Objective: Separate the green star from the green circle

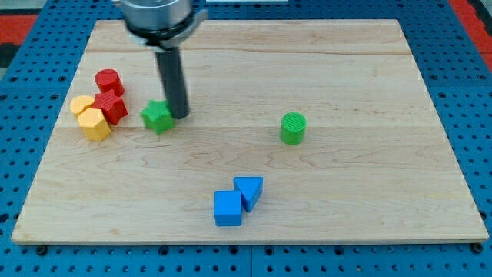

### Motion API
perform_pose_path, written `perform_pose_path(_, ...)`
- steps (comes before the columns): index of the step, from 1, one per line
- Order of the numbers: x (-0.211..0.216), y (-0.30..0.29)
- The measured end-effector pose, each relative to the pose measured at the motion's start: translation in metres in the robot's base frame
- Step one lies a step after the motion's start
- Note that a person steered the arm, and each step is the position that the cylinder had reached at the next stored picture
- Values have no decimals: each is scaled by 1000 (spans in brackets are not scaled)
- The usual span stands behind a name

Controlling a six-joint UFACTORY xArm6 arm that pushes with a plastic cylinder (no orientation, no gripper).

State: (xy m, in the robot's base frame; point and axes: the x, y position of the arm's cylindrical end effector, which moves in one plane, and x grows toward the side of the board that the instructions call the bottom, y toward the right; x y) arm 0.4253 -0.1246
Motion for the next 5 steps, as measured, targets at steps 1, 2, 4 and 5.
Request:
perform_pose_path(1, 14, -11)
perform_pose_path(2, 45, -11)
perform_pose_path(4, 26, -51)
perform_pose_path(5, 32, 3)
